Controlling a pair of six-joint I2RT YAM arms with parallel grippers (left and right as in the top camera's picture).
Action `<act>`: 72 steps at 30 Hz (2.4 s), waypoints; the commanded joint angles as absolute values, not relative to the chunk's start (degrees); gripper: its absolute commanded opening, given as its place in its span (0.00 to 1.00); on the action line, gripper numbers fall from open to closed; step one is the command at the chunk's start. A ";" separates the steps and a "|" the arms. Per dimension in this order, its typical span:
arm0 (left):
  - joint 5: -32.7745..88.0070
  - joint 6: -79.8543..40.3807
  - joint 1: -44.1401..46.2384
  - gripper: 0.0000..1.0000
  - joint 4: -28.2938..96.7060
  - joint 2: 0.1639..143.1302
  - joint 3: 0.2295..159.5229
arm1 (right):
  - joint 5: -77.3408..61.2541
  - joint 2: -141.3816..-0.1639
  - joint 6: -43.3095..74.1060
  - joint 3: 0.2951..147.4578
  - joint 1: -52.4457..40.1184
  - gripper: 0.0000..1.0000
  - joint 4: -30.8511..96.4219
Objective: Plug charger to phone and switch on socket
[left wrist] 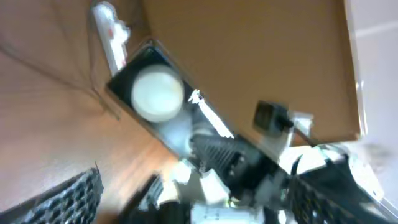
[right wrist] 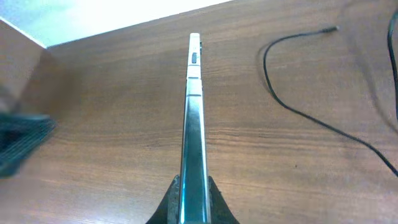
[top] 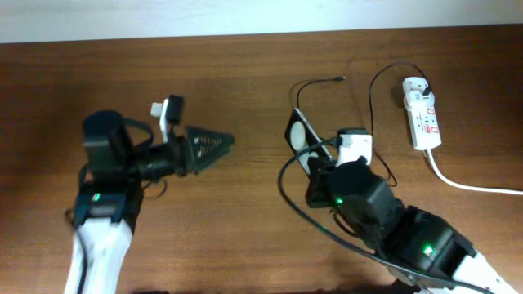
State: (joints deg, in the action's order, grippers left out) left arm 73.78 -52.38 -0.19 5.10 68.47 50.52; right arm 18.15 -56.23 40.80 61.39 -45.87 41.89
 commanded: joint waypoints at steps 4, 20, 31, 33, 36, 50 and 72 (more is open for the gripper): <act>30.87 -23.88 -0.60 0.99 60.18 33.69 50.81 | 9.50 -52.80 53.06 48.31 -42.24 0.04 31.64; 29.23 -64.79 -0.54 0.99 26.00 23.94 23.59 | -7.14 -71.35 65.93 33.65 -42.28 0.04 -16.36; 54.92 -79.05 -0.54 0.99 -9.65 66.57 23.59 | -14.87 -71.37 88.95 33.65 -42.35 0.04 -21.50; 56.45 -83.35 -0.54 0.99 -15.81 68.95 23.59 | -14.83 -71.37 91.02 33.65 -42.35 0.04 -21.52; 57.21 -89.23 -0.27 1.00 -24.10 68.88 23.59 | -14.83 -71.42 92.47 33.65 -42.35 0.04 -21.43; 51.99 -100.71 7.73 0.30 -31.24 68.88 23.59 | -14.41 -71.64 98.02 33.65 -42.35 0.04 -21.28; 38.26 -83.66 7.73 0.00 -19.31 68.90 23.59 | -14.59 -71.64 97.34 33.65 -42.35 0.41 -11.94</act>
State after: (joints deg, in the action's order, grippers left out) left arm 44.62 -91.90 7.90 -23.66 68.97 23.14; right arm -17.41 -71.96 98.21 33.52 -42.09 -15.99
